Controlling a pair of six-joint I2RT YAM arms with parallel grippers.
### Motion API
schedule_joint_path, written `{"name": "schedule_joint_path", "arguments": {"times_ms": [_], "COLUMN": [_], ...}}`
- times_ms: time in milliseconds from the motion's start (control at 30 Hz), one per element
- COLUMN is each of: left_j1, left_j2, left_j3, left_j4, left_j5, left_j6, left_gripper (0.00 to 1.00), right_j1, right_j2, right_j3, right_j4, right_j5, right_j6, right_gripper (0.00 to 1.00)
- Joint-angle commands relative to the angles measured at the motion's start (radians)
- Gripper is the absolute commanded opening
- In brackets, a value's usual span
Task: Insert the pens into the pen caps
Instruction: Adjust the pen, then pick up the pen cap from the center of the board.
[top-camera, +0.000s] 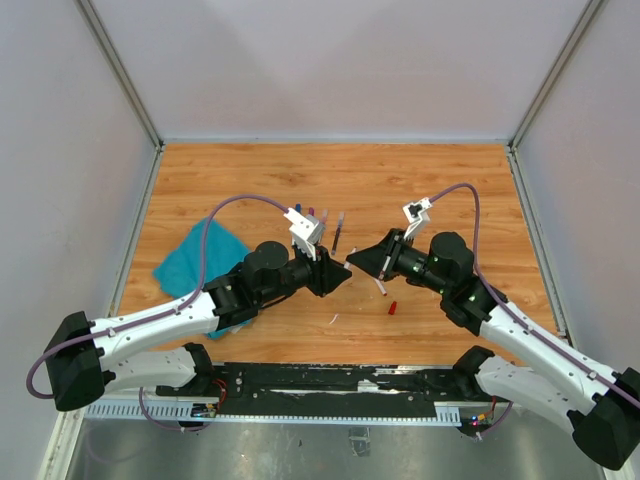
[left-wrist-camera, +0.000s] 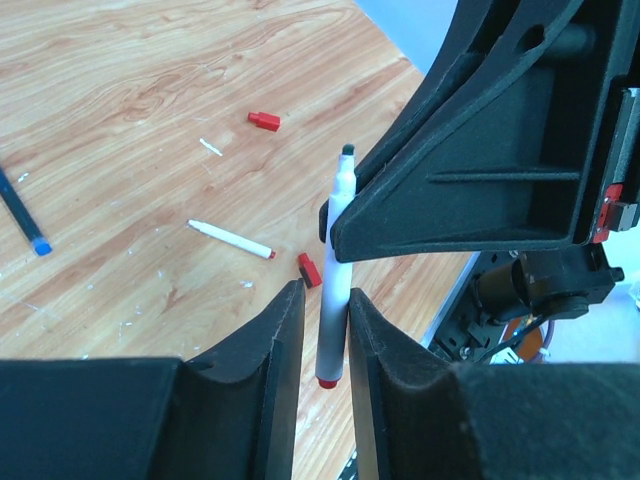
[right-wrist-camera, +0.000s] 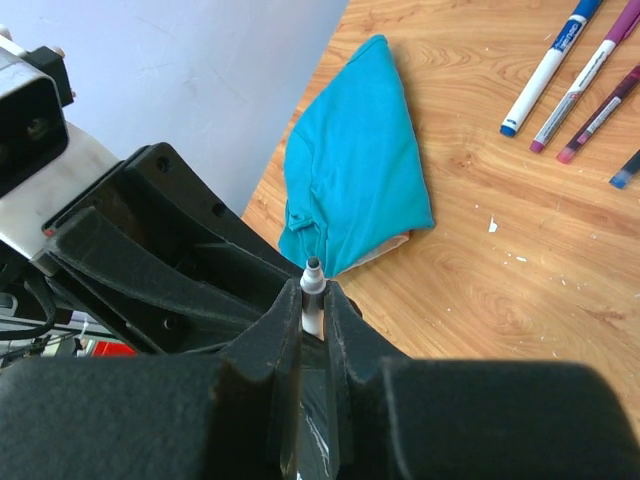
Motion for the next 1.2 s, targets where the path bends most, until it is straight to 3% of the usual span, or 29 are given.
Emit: {"name": "schedule_joint_path", "arguments": {"times_ms": [0, 100, 267, 367, 433, 567, 633, 967, 1167], "left_j1": [-0.007, -0.007, -0.007, -0.007, -0.007, -0.007, -0.007, -0.007, -0.007], "left_j2": [0.011, 0.01, 0.006, 0.002, 0.002, 0.007, 0.007, 0.04, 0.044], "left_j3": [-0.006, -0.007, -0.008, -0.009, -0.007, 0.003, 0.004, 0.03, 0.036], "left_j4": [0.03, 0.029, 0.032, 0.026, 0.021, -0.006, -0.015, -0.08, -0.083], "left_j5": [0.014, 0.016, 0.011, -0.001, -0.006, -0.018, -0.034, -0.086, -0.096], "left_j6": [0.019, 0.019, 0.02, 0.019, 0.015, 0.024, 0.025, 0.027, 0.027], "left_gripper": [0.28, 0.24, 0.07, 0.01, 0.01, 0.0, 0.01, 0.01, 0.0], "right_j1": [0.011, 0.012, 0.011, 0.011, 0.011, 0.011, 0.011, 0.01, 0.01], "right_j2": [-0.037, -0.035, -0.018, -0.015, -0.023, -0.05, -0.069, -0.102, -0.013], "right_j3": [-0.001, -0.001, 0.0, 0.001, 0.008, 0.023, 0.03, 0.052, 0.079], "right_j4": [0.036, 0.036, 0.038, 0.035, 0.01, -0.075, -0.124, -0.523, -0.665], "right_j5": [0.041, 0.04, 0.028, 0.033, 0.049, 0.106, 0.152, 0.474, 0.544], "right_j6": [0.001, 0.001, 0.003, -0.004, -0.029, -0.095, -0.138, -0.329, -0.342], "right_gripper": [0.01, 0.01, 0.03, 0.1, 0.14, 0.36, 0.42, 0.5, 0.53]}}
